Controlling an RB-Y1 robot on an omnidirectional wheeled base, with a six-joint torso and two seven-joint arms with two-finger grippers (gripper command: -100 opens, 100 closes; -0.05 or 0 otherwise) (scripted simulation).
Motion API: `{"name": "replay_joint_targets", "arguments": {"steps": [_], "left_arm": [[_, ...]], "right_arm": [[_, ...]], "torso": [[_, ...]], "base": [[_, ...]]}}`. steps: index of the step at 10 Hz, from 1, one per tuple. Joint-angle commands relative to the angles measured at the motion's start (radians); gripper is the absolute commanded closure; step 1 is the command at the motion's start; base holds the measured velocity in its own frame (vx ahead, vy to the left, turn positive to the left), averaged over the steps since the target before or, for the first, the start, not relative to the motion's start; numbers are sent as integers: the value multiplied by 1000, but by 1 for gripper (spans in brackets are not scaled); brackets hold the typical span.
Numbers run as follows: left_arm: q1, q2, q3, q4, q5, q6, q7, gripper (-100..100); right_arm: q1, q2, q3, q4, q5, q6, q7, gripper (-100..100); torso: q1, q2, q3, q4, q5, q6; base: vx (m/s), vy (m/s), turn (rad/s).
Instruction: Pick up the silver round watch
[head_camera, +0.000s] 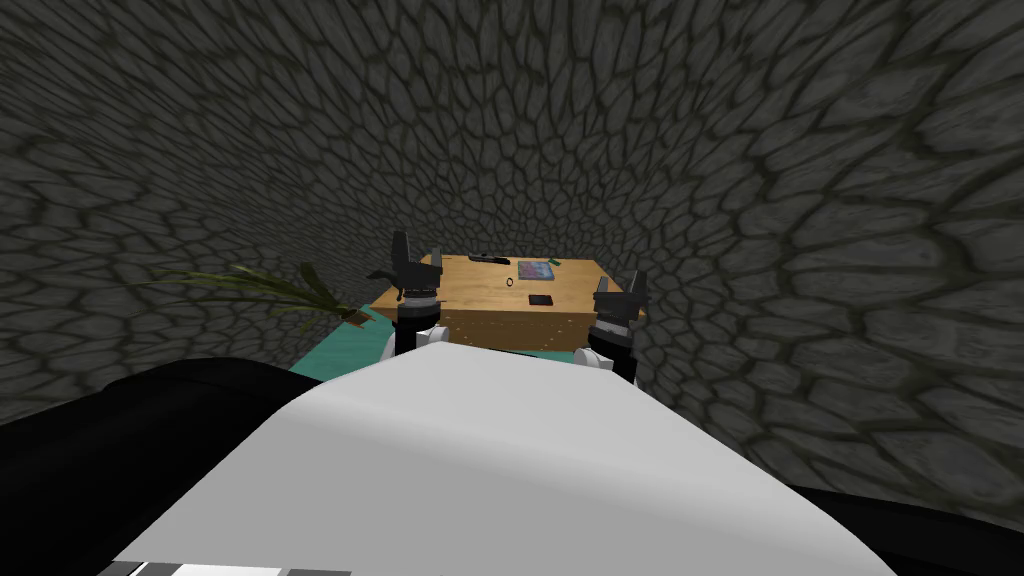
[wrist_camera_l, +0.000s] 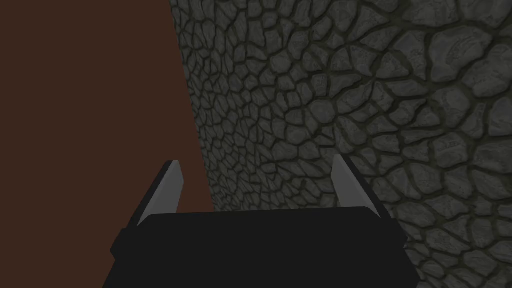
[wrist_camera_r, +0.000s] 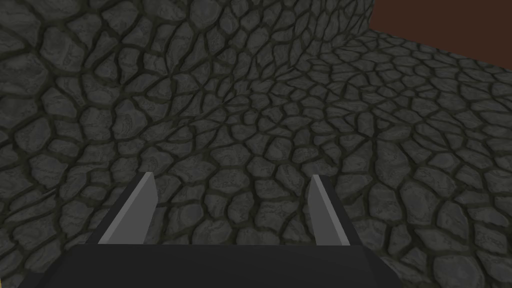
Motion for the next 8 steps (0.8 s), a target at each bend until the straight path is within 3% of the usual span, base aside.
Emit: {"name": "replay_joint_targets", "arguments": {"steps": [1, 4, 8], "left_arm": [[-13, 31, 1, 9, 7, 21, 10, -100], [-65, 97, 4, 42, 32, 95, 50, -100], [-117, 136, 8, 75, 57, 182, 91, -100]], "right_arm": [[0, 0, 0, 0, 0, 0, 0, 0], [0, 0, 0, 0, 0, 0, 0, 0], [0, 0, 0, 0, 0, 0, 0, 0]], "torso": [[0, 0, 0, 0, 0, 0], [-2, 3, 1, 1, 0, 0], [-3, 4, 2, 1, -1, 0]], "base": [[-15, -8, -26], [-41, -29, -48], [-52, -38, -43]]}}
